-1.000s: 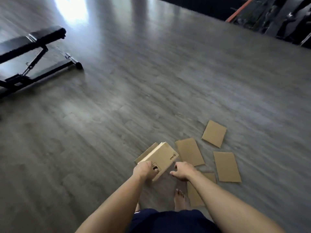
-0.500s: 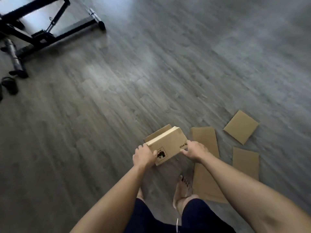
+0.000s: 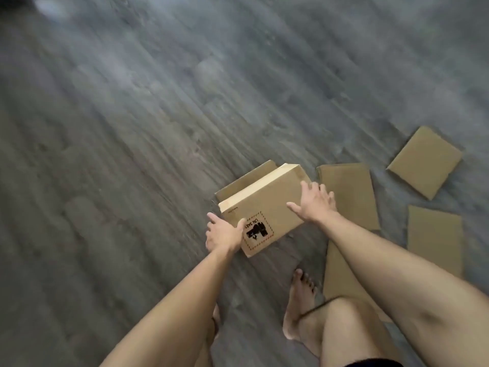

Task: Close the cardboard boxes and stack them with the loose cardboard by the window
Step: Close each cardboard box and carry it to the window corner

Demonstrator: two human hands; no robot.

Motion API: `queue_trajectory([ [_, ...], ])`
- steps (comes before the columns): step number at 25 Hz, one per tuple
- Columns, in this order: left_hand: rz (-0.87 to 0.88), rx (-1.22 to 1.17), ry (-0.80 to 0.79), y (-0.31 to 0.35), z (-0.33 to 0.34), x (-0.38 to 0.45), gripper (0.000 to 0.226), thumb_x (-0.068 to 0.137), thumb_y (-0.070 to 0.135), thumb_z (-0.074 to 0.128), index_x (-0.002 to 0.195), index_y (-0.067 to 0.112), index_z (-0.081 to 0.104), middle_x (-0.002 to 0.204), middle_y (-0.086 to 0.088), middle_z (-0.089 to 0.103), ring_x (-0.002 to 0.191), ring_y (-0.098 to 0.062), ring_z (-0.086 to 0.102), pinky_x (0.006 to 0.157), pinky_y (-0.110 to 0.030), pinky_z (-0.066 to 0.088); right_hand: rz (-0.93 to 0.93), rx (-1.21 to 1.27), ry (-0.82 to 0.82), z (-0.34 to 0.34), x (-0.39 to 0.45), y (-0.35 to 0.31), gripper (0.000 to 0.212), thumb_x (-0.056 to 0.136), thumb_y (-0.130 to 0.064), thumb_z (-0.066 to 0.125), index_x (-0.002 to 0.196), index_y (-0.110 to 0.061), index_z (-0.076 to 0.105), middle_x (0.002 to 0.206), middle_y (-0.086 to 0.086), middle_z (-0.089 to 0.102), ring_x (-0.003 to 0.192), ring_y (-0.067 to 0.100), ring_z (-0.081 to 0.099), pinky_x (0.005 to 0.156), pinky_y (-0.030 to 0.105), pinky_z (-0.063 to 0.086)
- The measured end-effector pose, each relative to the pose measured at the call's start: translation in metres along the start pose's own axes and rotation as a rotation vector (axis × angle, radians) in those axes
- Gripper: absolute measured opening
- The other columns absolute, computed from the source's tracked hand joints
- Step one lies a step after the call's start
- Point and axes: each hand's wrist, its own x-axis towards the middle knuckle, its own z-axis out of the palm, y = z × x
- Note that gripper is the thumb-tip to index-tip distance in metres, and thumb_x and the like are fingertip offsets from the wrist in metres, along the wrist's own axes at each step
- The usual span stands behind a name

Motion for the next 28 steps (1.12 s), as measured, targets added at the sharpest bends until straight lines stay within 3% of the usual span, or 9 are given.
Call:
queue_trajectory([
  [5,-0.084,-0.279,-0.012,-0.016,0.065,0.096,0.12,0.078,0.082,0.055,0.158,0.006,0.01,0.153,-0.02,0.041,0.136,-0.039,0.045,0.109,-0.048,0.038,0.097,0.131,0.102,0.061,0.084,0.005,0.112,0.072,-0.092,0.041,0.156,-0.03,0.001,0.157,0.015,0.025,0.14,0.037,0.033,0.109,0.058,0.029],
  [8,0.051,-0.459,0.074,-0.002,0.082,0.141,0.093,0.076,0.083,0.055,0.142,0.018,0.046,0.129,-0.013,0.064,0.12,-0.034,0.059,0.102,-0.04,0.044,0.071,0.271,0.272,0.063,0.122,0.009,0.123,0.058,-0.102,0.033,0.157,-0.032,0.011,0.138,0.021,0.045,0.125,0.042,0.049,0.104,0.053,0.038],
  [10,0.173,-0.459,0.1,0.025,0.075,0.169,0.08,0.078,0.081,0.058,0.131,0.021,0.056,0.121,-0.01,0.068,0.115,-0.033,0.063,0.099,-0.038,0.045,0.093,0.326,0.39,0.05,0.148,0.009,0.126,0.052,-0.103,0.03,0.155,-0.03,0.021,0.131,0.022,0.05,0.12,0.044,0.053,0.102,0.05,0.04],
  [17,0.525,-0.511,0.157,0.113,0.013,0.252,0.076,0.076,0.082,0.059,0.133,0.032,0.056,0.117,0.003,0.068,0.114,-0.023,0.063,0.092,-0.031,0.046,0.092,0.539,0.709,0.015,0.222,-0.011,0.127,0.054,-0.102,0.033,0.154,-0.026,0.022,0.133,0.021,0.051,0.118,0.044,0.055,0.099,0.05,0.045],
  [22,0.71,-0.518,0.252,0.11,-0.004,0.266,0.084,0.069,0.076,0.073,0.136,0.035,0.045,0.105,0.01,0.064,0.102,-0.017,0.065,0.089,-0.033,0.053,0.041,0.762,0.835,0.031,0.235,-0.026,0.13,0.057,-0.094,0.05,0.157,-0.019,0.014,0.141,0.015,0.046,0.127,0.035,0.048,0.103,0.045,0.04],
  [25,0.779,-0.408,0.311,0.09,-0.005,0.273,0.094,0.062,0.071,0.081,0.138,0.036,0.039,0.102,0.01,0.062,0.091,-0.014,0.062,0.077,-0.03,0.053,-0.068,0.846,0.824,0.057,0.23,-0.026,0.133,0.063,-0.077,0.073,0.158,-0.01,0.009,0.15,0.015,0.037,0.136,0.03,0.039,0.108,0.039,0.035],
  [28,0.788,-0.319,0.362,0.074,0.003,0.278,0.098,0.059,0.065,0.085,0.14,0.038,0.037,0.103,0.006,0.061,0.095,-0.019,0.06,0.085,-0.039,0.055,-0.109,0.854,0.767,0.081,0.221,-0.015,0.133,0.064,-0.066,0.081,0.157,-0.009,0.006,0.152,0.012,0.032,0.138,0.026,0.035,0.11,0.037,0.034],
])
